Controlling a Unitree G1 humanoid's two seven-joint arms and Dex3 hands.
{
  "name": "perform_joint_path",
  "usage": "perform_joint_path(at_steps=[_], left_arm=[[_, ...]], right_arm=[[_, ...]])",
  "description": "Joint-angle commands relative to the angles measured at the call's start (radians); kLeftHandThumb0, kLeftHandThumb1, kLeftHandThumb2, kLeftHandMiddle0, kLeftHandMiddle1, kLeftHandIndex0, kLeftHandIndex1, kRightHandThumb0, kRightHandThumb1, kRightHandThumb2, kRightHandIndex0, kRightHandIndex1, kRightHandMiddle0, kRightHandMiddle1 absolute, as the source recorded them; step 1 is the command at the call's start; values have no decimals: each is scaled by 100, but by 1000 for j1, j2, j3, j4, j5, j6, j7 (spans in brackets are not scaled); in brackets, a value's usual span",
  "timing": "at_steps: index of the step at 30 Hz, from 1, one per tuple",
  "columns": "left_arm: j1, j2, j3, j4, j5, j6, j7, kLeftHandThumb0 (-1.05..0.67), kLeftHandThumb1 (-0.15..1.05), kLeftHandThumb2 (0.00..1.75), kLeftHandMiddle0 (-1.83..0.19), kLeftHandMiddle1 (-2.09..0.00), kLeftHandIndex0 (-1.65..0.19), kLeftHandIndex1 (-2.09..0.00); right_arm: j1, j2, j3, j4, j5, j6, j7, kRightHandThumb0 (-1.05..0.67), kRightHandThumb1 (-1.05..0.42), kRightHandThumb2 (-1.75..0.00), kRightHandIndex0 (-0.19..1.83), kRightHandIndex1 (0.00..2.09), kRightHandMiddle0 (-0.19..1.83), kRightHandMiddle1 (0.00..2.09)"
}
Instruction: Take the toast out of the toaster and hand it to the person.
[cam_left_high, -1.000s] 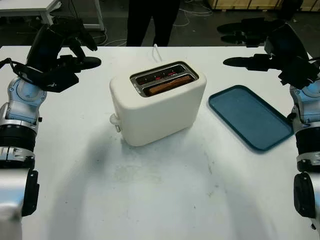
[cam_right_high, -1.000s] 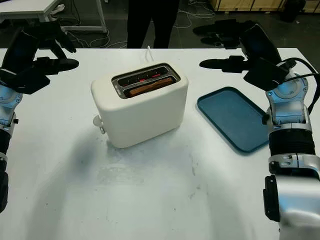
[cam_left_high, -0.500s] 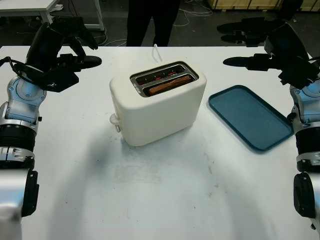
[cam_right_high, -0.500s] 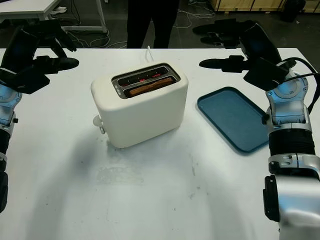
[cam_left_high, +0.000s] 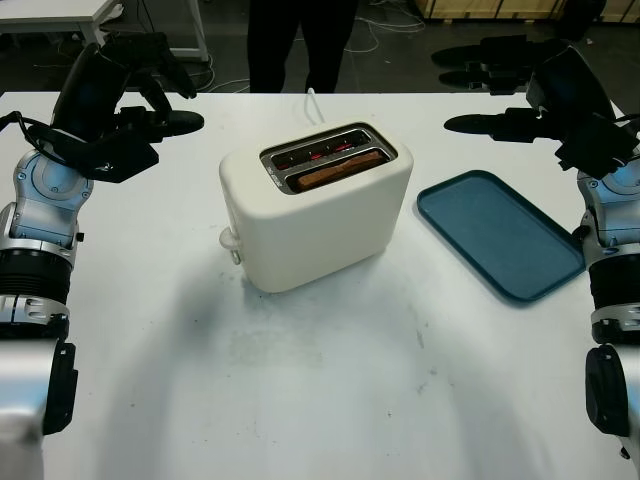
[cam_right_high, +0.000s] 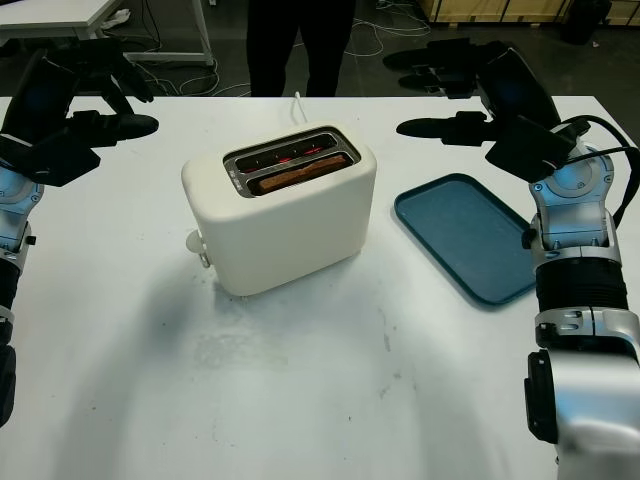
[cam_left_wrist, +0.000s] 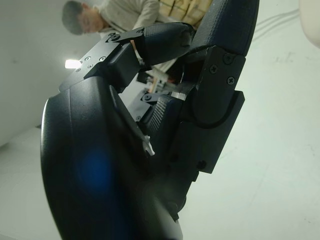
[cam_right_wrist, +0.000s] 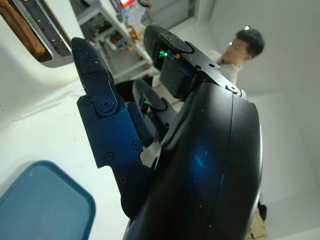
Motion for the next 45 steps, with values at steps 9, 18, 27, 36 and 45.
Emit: perform_joint_path(at_steps=[9, 18, 27, 36, 45], left_arm=[[14, 9, 1, 9, -1, -4, 2, -105, 92, 4, -86, -128, -66, -135], [8, 9, -1, 22, 0, -17, 2, -105, 92, 3, -86, -128, -66, -134], [-4, 10, -2, 45, 5, -36, 9, -105, 92, 6, -86, -128, -66, -133], [-12, 7, -4, 60, 5, -44, 10, -105, 92, 8, -84, -129, -65, -134], [-6, 7, -4, 54, 3, -45, 13, -105, 92, 6, -84, -129, -65, -133]], right_arm=[[14, 8, 1, 9, -1, -21, -16, -48, -77, 0, 85, 2, 79, 1], [14, 5, 5, 4, -6, -17, -15, -49, -77, 0, 86, 2, 79, 1], [15, 10, 6, -15, 0, 17, -11, -49, -77, 0, 84, 1, 79, 0], [16, 13, 5, -17, 4, 15, -9, -50, -77, 0, 85, 1, 79, 0], [18, 13, 5, -30, -1, 42, -13, -51, -76, 0, 85, 1, 80, 1]])
